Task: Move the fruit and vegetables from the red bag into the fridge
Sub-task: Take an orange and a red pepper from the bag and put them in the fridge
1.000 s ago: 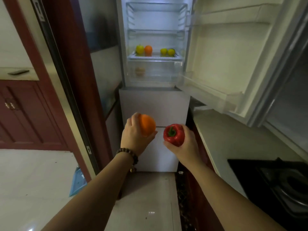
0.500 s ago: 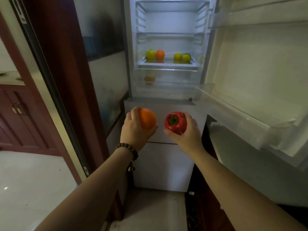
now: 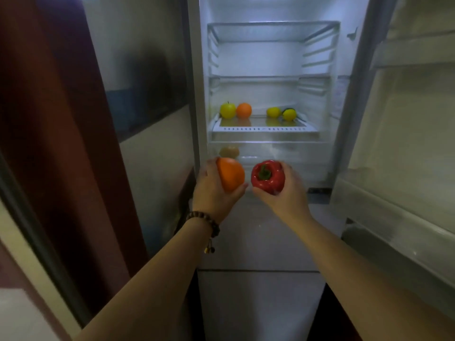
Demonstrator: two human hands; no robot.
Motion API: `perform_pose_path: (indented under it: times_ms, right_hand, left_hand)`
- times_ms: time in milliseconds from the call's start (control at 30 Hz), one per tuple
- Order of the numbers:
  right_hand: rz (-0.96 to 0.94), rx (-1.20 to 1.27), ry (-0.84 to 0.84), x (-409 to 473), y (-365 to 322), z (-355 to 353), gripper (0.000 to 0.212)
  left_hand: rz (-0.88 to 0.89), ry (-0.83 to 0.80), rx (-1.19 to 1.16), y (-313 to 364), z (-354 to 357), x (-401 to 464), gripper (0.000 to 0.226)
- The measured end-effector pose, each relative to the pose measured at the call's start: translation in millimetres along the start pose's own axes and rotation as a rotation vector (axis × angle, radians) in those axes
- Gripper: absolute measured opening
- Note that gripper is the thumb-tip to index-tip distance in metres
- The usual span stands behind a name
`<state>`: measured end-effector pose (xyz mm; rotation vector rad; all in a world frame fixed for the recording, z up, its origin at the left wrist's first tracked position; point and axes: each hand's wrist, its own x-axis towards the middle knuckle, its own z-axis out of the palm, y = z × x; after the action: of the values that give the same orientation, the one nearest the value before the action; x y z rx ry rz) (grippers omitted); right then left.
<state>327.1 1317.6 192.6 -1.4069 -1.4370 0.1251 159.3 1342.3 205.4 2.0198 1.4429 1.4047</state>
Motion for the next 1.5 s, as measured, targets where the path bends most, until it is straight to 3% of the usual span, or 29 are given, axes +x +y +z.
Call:
perform_pose_path:
  times_ms: [333,767,1000,1133,1267,1500]
  right_hand:
    - [0.028,-0.034,0.086,95.6,12.9,17.0,0.083]
    - [-0.024,-0.022,0.152,248.8,65.5,31.7,0.08]
    - [0.018,-0.053,0.159,327.4,95.6,28.6,0.086]
    - [0.042,-0.049,0.153,354.5,111.7,30.5,0.088]
    - [0.067,-0.025,0.181,371.7,125.5,30.1,0.083]
    - [0.085,-0.068,0.189,384.4,146.6,27.6,0.078]
  left_hand:
    - [0.135,0.059,-0.152,-12.6,35.2,112.6,0.084]
    - [0.226,0.101,-0.061,-21.7,108.6,274.9,0.086]
    - [0.225,-0.046,0.089,-23.3,161.3,376.2,0.087]
    - [0.325,-0.119,0.134,-30.1,184.3,428.2,0.088]
    - [0.277,-0.291,0.137,-39.2,210.8,478.8,0.09]
    - [0.33,-0.377,0.357,-49.0,258.4,524.4,0.086]
